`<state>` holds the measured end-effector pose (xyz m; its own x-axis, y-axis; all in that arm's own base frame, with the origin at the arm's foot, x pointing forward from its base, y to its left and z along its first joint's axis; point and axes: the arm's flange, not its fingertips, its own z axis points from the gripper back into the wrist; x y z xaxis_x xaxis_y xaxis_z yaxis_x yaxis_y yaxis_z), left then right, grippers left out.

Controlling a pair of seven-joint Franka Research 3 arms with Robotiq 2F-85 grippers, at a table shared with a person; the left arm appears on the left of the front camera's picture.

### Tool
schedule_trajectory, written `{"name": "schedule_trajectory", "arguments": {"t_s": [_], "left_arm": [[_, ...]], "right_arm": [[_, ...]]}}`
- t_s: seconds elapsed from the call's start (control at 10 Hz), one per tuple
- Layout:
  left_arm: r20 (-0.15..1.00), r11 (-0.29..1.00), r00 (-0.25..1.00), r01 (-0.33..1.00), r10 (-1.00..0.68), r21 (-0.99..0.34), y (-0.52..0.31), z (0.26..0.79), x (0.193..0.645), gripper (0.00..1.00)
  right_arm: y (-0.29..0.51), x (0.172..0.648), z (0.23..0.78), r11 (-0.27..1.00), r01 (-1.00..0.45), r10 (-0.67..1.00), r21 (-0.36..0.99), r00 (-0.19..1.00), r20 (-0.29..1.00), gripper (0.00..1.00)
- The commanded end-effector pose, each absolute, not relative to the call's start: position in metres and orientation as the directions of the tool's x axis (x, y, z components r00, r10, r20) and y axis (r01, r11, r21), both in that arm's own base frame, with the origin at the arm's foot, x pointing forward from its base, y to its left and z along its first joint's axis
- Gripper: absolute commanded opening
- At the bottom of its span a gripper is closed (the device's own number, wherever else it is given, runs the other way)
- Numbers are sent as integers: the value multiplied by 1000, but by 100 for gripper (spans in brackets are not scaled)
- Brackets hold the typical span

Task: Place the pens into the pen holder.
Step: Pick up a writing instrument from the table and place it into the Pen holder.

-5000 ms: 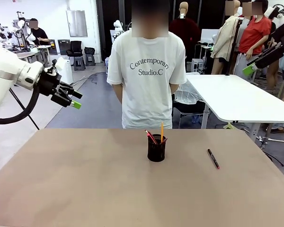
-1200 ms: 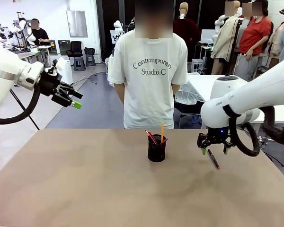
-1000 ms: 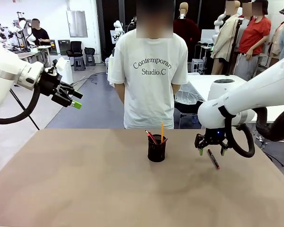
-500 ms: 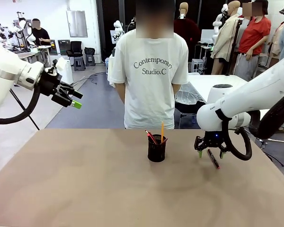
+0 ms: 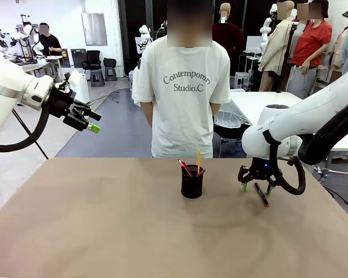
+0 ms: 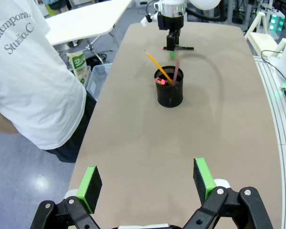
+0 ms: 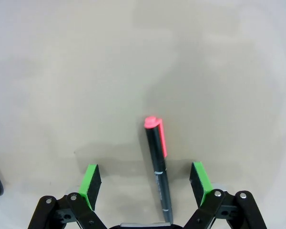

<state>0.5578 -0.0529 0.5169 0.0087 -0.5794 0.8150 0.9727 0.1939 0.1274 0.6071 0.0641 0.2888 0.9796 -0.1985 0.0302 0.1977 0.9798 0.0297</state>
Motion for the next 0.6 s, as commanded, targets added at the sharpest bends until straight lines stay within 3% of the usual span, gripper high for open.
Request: {"name": "schedule_trajectory", "arguments": {"t_s": [0.0, 0.4, 0.5], "left_arm": [[815, 190, 3, 973, -579, 132, -51, 517, 557, 100], [815, 190, 3, 973, -579, 132, -51, 517, 557, 100], [815, 190, 3, 973, -579, 132, -51, 517, 557, 100]], "right_arm": [[57, 621, 288, 988, 148, -150, 32, 987, 53, 84], [61, 628, 293, 993, 96, -101, 63, 992, 70, 6], [60, 628, 294, 994, 92, -96, 60, 993, 64, 0]]}}
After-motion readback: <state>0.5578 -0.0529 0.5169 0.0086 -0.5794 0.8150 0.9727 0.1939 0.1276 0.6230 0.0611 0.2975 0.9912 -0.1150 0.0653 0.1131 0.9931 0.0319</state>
